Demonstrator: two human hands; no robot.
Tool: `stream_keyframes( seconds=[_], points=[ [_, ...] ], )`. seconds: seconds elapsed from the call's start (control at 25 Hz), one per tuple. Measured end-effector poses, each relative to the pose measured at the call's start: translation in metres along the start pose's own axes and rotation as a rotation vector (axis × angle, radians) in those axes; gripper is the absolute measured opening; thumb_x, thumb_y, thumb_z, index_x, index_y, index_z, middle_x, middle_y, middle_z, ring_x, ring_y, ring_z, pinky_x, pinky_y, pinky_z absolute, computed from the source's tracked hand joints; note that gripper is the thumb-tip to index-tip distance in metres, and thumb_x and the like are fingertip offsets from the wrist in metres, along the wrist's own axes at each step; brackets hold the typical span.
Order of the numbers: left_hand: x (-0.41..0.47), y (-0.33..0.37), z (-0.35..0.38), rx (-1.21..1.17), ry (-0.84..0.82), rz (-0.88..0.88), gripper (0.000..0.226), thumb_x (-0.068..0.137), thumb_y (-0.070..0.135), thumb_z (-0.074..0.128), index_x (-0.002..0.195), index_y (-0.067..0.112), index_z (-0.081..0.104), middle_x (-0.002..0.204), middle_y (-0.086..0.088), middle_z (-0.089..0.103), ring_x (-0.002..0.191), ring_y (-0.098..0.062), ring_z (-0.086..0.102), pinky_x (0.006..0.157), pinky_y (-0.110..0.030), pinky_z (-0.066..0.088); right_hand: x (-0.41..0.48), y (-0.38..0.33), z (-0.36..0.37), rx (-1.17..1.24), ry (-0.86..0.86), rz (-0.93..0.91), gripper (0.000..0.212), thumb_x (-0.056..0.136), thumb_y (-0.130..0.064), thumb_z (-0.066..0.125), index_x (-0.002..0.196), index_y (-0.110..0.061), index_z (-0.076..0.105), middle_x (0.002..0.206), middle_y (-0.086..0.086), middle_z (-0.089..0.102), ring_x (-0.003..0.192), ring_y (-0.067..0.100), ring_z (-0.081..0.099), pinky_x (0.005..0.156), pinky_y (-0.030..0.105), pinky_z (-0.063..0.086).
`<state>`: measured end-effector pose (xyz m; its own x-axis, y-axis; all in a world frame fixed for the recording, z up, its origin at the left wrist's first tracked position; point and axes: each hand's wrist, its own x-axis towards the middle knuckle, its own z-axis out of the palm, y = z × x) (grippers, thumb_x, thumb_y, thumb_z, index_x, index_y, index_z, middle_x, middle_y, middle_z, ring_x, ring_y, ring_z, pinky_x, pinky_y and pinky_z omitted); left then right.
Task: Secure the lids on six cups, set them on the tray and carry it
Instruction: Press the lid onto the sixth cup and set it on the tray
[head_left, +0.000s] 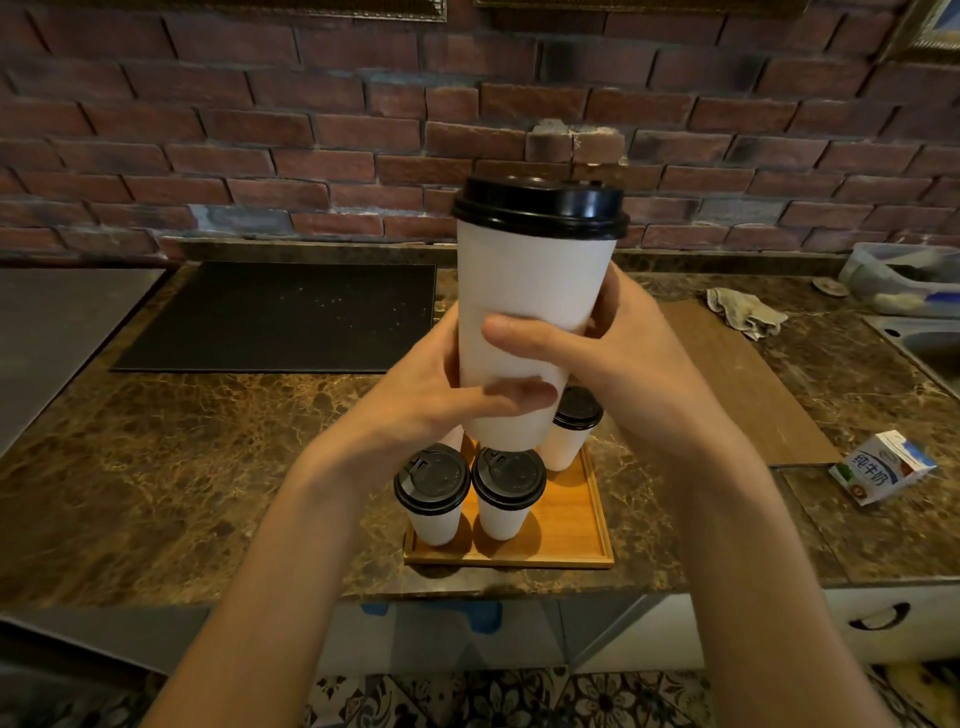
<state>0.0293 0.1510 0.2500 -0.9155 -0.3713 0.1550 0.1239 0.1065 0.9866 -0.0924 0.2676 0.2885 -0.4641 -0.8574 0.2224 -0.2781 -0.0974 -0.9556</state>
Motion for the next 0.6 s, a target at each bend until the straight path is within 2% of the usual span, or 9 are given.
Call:
stream_keyframes(
  seconds=[0.12,0.24,0.4,0.6],
  points=[
    [0.001,0.003,0.000,-0.012,-0.068,-0.025,0.071,0.059,0.036,0.082,0.123,0.034,0.052,0.111,0.014,0.066,0.107,-0.008,0.062,0.079,-0.019,0.052,0.002,-0.001,-0.009,0.020,-0.125,-0.005,0.076,0.059,-0.038,0.085,0.127,-0.026,0.053,0.112,-0.008,0.068,0.107,0.009,0.066,0.082,0.026,0.056],
    [0.003,0.003,0.001,-0.014,-0.086,-0.037,0.081,0.055,0.040,0.086,0.128,0.028,0.051,0.113,0.010,0.065,0.109,-0.012,0.061,0.082,-0.022,0.053,0.002,-0.001,-0.014,0.053,-0.175,-0.002,0.077,0.060,-0.038,0.080,0.130,-0.019,0.052,0.112,-0.005,0.068,0.108,0.014,0.066,0.083,0.029,0.056],
    [0.004,0.001,0.004,-0.036,-0.067,-0.030,0.069,0.063,0.030,0.079,0.126,0.030,0.052,0.113,0.009,0.065,0.108,-0.012,0.062,0.080,-0.020,0.052,0.003,0.000,-0.015,0.058,-0.180,0.003,0.076,0.061,-0.037,0.079,0.129,-0.020,0.052,0.113,-0.004,0.067,0.109,0.015,0.066,0.086,0.033,0.057],
    [0.005,0.003,0.009,-0.041,0.018,0.002,0.061,0.060,0.029,0.079,0.116,0.035,0.055,0.105,0.013,0.068,0.102,-0.008,0.064,0.075,-0.018,0.053,0.002,-0.002,-0.017,-0.020,-0.106,-0.003,0.065,0.065,-0.037,0.082,0.123,-0.032,0.054,0.112,-0.012,0.068,0.109,0.007,0.064,0.088,0.032,0.057]
  ],
)
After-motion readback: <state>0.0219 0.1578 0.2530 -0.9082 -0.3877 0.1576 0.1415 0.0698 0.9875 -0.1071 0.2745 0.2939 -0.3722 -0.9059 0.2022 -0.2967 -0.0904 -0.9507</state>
